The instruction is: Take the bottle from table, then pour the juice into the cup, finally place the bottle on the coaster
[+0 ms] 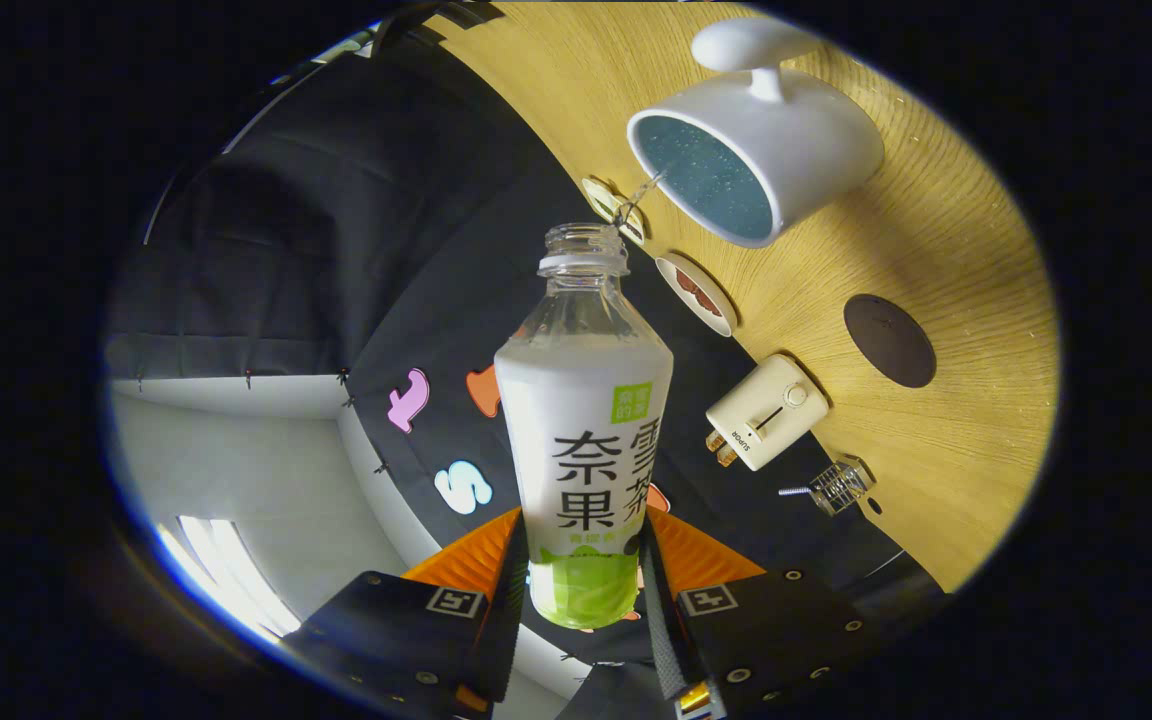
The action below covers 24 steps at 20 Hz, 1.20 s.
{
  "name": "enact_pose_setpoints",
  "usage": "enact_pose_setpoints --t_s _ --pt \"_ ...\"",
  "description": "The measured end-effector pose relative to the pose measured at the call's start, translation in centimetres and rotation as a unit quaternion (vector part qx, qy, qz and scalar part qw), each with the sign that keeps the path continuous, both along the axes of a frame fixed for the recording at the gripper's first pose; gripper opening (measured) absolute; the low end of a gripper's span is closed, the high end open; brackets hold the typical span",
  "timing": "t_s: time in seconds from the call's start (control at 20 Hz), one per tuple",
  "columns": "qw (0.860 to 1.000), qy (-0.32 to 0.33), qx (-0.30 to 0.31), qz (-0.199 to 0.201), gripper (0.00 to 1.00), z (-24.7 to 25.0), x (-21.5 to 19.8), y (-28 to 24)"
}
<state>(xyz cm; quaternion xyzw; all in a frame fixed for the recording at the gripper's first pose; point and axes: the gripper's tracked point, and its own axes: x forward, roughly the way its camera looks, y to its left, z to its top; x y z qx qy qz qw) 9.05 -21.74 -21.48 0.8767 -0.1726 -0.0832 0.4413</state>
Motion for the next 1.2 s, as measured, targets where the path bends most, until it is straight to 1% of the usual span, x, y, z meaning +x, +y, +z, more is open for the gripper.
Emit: enact_pose_setpoints --t_s 0.2,0.35,0.55,0.65,0.7,0.8,0.9,0.95,1.0,1.05,1.1,1.2 --pt "1.000 0.002 -0.004 0.000 0.57 -0.1 0.0 0.1" --pt "1.000 0.015 -0.023 0.010 0.56 -0.8 -0.1 0.5" --pt "0.994 0.066 -0.071 0.041 0.56 -2.4 -0.1 1.3" --pt "0.987 0.098 -0.108 0.066 0.56 -3.7 0.1 2.1" --pt "0.980 0.120 -0.133 0.082 0.56 -4.7 0.2 2.6" --pt "0.960 0.170 -0.192 0.116 0.57 -7.2 0.6 3.7" --pt "0.930 0.216 -0.261 0.143 0.56 -9.6 -0.1 4.1" --pt "0.912 0.229 -0.299 0.161 0.56 -10.1 -0.5 4.8" --pt "0.889 0.239 -0.347 0.179 0.57 -10.5 -1.0 5.3" --pt "0.866 0.251 -0.391 0.186 0.57 -10.6 -1.0 5.4" --pt "0.846 0.255 -0.427 0.190 0.57 -10.5 -1.0 5.3" --pt "0.815 0.257 -0.482 0.192 0.57 -9.4 -1.1 4.9"
